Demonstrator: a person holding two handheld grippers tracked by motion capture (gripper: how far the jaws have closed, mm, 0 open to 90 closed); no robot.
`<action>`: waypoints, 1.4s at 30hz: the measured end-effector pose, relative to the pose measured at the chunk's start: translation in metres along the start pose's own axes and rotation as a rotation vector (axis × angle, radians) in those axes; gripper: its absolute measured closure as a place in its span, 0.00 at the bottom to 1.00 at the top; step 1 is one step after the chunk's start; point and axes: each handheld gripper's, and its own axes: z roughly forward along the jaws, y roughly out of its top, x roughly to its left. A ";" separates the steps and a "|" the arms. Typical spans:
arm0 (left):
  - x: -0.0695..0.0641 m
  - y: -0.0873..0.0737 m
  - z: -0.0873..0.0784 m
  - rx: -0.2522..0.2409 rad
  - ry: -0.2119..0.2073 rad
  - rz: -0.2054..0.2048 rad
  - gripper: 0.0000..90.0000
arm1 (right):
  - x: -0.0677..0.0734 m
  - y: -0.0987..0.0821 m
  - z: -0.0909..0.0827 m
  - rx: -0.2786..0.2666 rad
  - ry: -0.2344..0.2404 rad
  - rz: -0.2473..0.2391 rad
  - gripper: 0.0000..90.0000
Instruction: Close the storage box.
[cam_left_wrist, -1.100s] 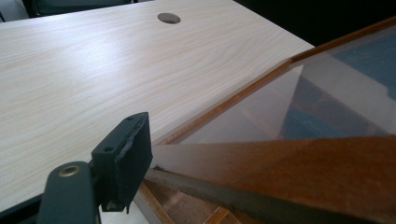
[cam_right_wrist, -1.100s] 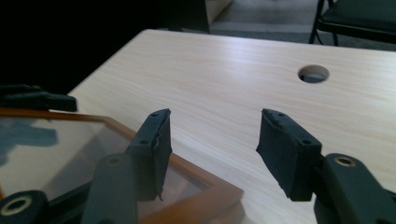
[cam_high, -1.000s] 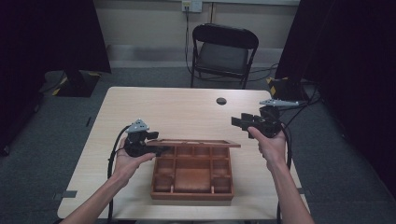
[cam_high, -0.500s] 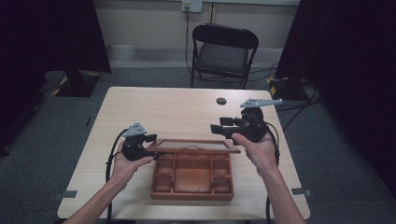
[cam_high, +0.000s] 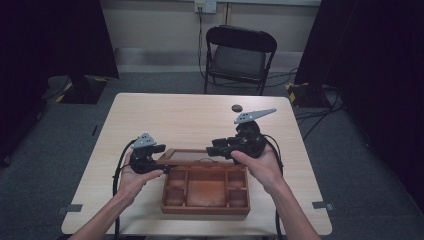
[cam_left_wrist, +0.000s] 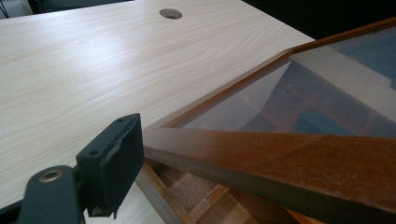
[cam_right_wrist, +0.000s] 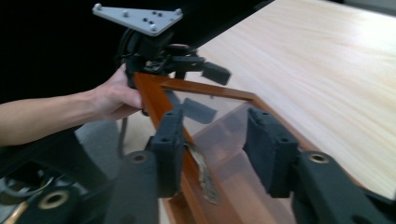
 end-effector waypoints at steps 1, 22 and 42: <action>0.000 0.000 0.000 0.001 0.002 -0.001 0.18 | 0.000 0.000 0.002 0.009 0.011 -0.002 0.70; 0.000 -0.002 -0.001 0.005 0.006 0.005 0.18 | -0.008 -0.012 0.022 0.085 0.115 0.061 0.89; 0.012 -0.007 -0.008 0.038 0.016 -0.021 0.19 | -0.006 -0.016 0.024 0.090 0.111 0.045 0.90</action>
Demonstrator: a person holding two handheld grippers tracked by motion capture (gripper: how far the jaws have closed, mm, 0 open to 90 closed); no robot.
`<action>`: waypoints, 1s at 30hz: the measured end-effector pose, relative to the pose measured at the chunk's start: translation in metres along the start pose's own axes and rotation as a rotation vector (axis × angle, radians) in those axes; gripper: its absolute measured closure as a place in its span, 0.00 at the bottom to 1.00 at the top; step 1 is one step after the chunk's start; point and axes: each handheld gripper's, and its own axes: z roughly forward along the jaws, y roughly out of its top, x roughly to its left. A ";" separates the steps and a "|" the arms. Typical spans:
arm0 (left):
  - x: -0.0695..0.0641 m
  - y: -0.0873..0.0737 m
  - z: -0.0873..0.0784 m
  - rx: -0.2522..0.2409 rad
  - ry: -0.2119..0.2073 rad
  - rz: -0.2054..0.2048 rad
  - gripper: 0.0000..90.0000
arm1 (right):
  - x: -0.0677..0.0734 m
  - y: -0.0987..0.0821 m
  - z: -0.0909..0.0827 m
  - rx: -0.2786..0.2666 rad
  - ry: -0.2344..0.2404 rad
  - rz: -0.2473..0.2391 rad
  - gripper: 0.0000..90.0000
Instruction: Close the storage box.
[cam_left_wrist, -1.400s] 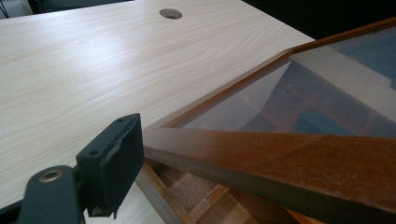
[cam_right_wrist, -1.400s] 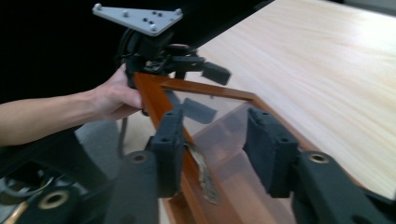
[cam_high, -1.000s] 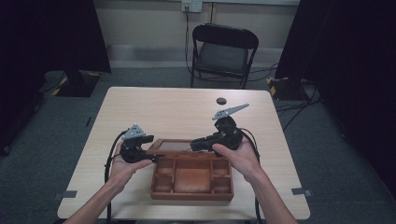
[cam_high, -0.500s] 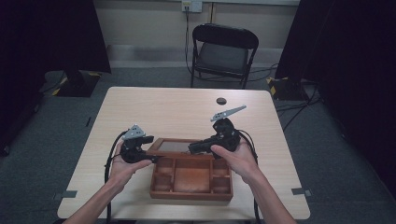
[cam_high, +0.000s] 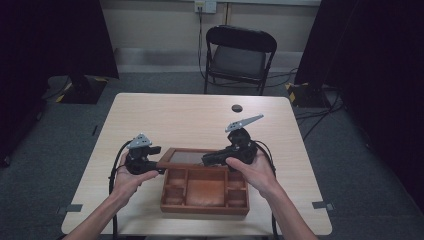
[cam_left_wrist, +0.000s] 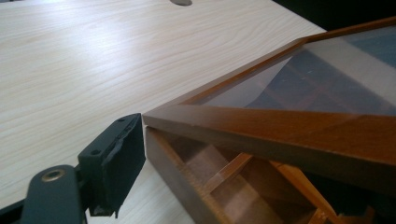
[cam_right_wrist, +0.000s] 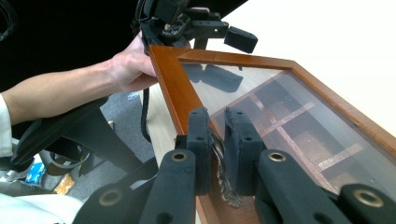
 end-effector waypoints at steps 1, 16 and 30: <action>0.000 0.000 -0.001 -0.001 -0.001 0.003 0.20 | 0.000 0.000 0.000 0.001 -0.002 0.001 0.90; 0.041 -0.023 -0.032 0.023 0.089 -0.048 0.23 | 0.006 -0.009 0.006 0.043 -0.004 -0.030 0.91; 0.059 -0.027 -0.026 0.045 0.120 -0.093 0.23 | 0.016 -0.031 0.020 0.100 -0.042 -0.077 0.91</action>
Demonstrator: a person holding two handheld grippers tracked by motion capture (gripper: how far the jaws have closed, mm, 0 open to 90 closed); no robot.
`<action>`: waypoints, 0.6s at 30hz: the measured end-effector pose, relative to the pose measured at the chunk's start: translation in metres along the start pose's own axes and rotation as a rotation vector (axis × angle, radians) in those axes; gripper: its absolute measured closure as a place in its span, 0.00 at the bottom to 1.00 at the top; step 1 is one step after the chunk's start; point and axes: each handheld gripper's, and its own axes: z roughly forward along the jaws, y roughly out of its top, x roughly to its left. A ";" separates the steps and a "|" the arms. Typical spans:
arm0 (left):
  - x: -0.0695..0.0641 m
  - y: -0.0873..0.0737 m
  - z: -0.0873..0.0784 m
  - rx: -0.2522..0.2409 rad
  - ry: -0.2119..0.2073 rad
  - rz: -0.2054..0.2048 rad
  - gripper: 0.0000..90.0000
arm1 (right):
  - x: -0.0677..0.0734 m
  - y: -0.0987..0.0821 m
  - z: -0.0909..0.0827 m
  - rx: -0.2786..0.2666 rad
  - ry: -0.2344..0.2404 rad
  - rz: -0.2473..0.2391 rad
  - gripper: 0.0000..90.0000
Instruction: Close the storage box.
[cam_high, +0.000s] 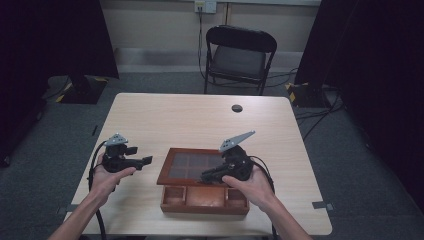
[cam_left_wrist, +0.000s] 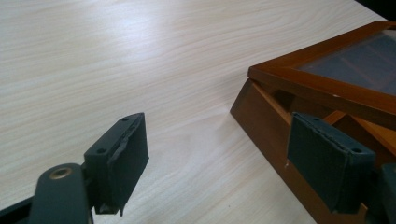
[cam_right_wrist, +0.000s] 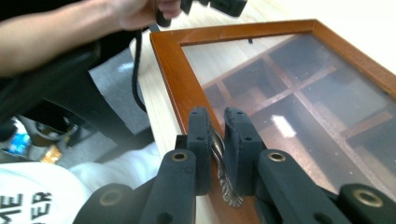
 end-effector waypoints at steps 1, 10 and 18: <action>0.001 0.000 0.001 0.006 0.005 0.002 0.23 | 0.001 -0.001 0.002 0.003 -0.003 -0.003 0.91; 0.004 -0.002 0.003 0.036 0.001 0.004 0.24 | 0.001 -0.019 0.015 0.035 0.009 0.025 0.91; 0.002 -0.003 0.007 0.044 -0.033 -0.009 0.24 | -0.001 -0.031 0.029 0.084 0.015 0.025 0.91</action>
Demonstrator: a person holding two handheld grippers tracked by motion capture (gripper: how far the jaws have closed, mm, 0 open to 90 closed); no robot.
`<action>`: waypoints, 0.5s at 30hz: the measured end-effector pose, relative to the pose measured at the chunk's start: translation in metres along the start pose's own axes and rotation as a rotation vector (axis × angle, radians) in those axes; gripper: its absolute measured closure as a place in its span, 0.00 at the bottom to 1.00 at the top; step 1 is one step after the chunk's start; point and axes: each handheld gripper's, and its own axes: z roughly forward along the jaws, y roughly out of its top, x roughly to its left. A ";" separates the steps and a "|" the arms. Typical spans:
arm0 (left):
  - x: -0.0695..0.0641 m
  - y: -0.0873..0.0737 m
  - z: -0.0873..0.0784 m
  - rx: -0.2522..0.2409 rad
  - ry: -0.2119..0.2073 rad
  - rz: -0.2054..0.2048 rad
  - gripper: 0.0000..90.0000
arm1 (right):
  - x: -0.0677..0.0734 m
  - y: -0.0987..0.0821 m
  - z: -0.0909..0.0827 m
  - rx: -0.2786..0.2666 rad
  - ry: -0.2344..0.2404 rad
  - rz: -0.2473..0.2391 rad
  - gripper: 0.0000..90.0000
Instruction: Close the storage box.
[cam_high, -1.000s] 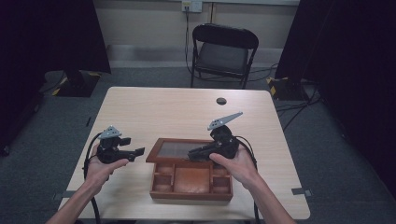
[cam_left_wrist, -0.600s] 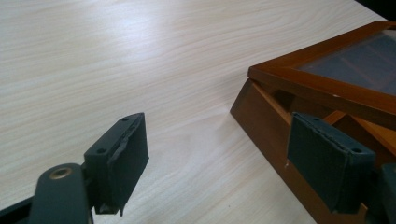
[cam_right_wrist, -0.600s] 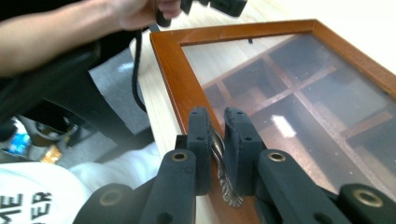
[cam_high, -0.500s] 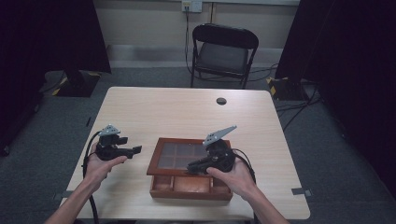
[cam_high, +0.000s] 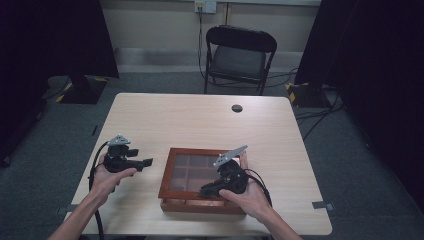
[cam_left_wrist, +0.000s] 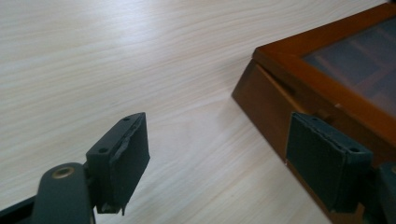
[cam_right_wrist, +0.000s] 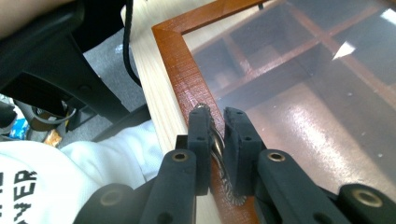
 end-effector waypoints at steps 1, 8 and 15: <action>-0.001 0.000 0.000 0.004 0.010 0.017 0.24 | 0.000 -0.002 0.002 0.002 0.005 0.003 0.91; -0.001 0.000 0.000 0.013 0.015 0.018 0.24 | -0.003 -0.011 0.018 0.052 0.008 0.009 0.91; -0.003 0.001 -0.002 0.000 0.013 0.007 0.24 | -0.004 -0.015 0.027 0.070 -0.010 0.002 0.91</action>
